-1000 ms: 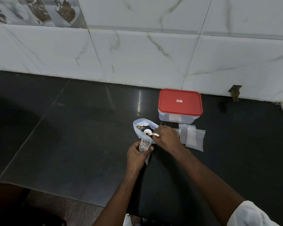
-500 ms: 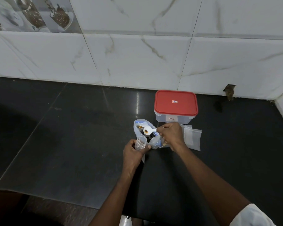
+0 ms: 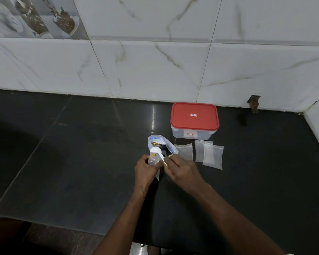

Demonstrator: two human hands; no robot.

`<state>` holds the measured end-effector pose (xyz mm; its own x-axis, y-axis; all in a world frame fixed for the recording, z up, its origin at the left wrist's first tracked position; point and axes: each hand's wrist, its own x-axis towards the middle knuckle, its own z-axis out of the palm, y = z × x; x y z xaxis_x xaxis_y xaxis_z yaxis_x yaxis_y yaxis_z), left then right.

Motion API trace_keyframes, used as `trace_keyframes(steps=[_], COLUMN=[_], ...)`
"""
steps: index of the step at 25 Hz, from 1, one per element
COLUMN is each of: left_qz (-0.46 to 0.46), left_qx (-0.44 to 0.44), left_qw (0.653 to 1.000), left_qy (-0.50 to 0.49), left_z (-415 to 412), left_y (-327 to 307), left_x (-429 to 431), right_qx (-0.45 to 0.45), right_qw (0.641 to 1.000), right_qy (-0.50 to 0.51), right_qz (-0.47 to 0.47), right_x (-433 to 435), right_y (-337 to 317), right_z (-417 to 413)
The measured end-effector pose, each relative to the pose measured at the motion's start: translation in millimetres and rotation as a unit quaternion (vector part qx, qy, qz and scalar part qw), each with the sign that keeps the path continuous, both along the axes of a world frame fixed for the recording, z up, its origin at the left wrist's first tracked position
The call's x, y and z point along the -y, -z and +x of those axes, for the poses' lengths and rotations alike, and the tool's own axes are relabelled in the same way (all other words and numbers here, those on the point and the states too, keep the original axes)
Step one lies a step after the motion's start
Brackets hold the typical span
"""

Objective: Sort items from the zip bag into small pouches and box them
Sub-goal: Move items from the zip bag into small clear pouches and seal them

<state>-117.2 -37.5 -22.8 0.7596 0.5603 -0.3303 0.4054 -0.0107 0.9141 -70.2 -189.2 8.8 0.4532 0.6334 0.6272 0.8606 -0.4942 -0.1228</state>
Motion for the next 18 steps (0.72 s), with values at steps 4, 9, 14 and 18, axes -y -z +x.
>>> trace_keyframes(steps=[4, 9, 14, 18], left_qz=[-0.013, -0.044, -0.015, 0.023], left_qx=[0.005, 0.012, 0.028, 0.052], left_qw=[1.0, 0.999, 0.999, 0.998], left_qy=[0.002, -0.005, 0.005, 0.027], left_z=[-2, -9, -16, -13], left_y=[-1, 0, -7, -21], left_x=[1, 0, 8, 14], right_qx=[0.039, -0.482, -0.543, -0.394], right_qw=[0.999, 0.809, 0.803, 0.886], right_qy=[0.004, 0.199, 0.232, 0.242], right_qz=[0.018, 0.271, 0.083, -0.015], right_x=[2, -9, -17, -6], right_y=[7, -5, -6, -25], right_z=[-3, 28, 43, 31])
